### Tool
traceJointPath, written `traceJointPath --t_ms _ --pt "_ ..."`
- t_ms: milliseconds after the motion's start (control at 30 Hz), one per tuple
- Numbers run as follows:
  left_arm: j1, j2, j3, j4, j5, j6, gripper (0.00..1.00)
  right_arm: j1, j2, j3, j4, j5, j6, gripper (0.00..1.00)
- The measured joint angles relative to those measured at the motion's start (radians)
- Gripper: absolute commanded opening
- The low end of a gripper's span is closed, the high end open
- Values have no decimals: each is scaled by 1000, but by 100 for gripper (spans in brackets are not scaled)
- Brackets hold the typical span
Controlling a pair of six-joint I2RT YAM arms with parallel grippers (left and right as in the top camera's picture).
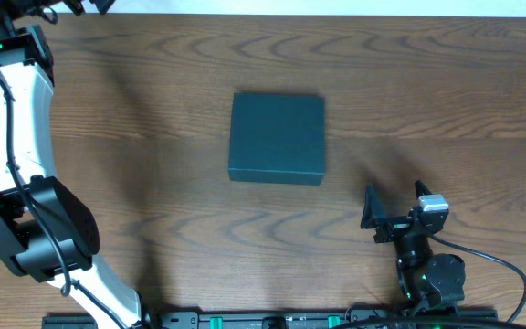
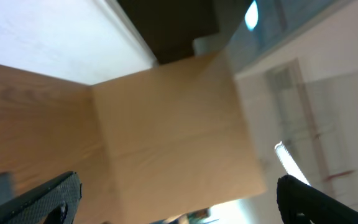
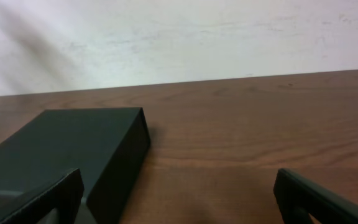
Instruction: Pack container
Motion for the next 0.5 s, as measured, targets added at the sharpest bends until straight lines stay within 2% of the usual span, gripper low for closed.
traceJointPath --t_ms 133,233,367,500 --pt "1 -5 0 -194 -150 35 99 0 0 0 0 0 0 99" --pt "0 -42 -5 -494 -296 136 98 0 0 0 0 0 0 99" --pt "-4 -177 -11 -976 -533 340 98 0 0 0 0 0 0 99" --pt "-24 -380 -11 -1277 -774 568 98 0 -1 0 0 0 0 99"
